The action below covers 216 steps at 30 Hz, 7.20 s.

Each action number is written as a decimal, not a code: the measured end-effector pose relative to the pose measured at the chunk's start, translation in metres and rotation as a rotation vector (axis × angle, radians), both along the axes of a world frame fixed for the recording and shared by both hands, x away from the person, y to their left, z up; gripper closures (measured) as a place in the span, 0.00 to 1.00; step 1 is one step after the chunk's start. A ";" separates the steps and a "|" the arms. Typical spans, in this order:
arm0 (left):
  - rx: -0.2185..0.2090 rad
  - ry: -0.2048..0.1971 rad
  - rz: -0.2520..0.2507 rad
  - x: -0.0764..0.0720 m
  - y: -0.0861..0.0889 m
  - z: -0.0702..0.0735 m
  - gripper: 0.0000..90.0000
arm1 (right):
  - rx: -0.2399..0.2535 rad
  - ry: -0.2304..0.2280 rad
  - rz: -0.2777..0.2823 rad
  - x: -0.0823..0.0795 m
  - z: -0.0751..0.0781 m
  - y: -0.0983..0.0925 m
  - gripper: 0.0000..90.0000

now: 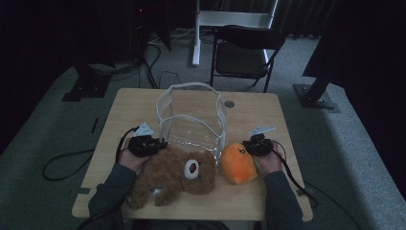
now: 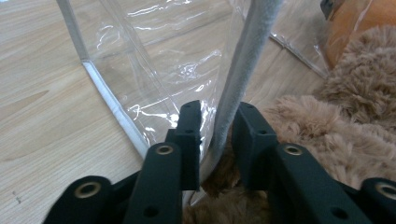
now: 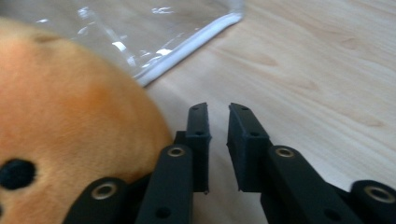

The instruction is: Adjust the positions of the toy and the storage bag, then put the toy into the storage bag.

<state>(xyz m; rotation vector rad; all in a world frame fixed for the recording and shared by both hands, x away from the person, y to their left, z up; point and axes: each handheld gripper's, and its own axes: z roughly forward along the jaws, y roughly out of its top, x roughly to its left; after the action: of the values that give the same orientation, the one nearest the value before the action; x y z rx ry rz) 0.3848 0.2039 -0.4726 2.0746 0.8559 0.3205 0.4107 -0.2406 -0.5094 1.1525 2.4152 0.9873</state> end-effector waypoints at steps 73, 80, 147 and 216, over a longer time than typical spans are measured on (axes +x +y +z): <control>0.005 -0.056 -0.283 -0.055 -0.035 0.036 0.37 | 0.026 -0.074 -0.094 -0.008 -0.039 -0.036 0.29; 0.051 -0.065 -0.323 -0.058 -0.046 0.032 0.29 | 0.027 -0.074 -0.094 -0.008 -0.039 -0.036 0.29; 0.289 0.042 -0.593 -0.030 -0.081 0.000 0.26 | 0.026 -0.075 -0.090 -0.009 -0.039 -0.035 0.29; -0.049 -0.088 -0.436 -0.055 -0.040 0.034 0.53 | 0.027 -0.073 -0.095 -0.010 -0.039 -0.035 0.29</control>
<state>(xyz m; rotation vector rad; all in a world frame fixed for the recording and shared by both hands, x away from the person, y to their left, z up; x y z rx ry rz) 0.3303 0.1638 -0.4385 2.1183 0.3400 0.1495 0.4008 -0.2756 -0.5483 1.2068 2.2754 1.0175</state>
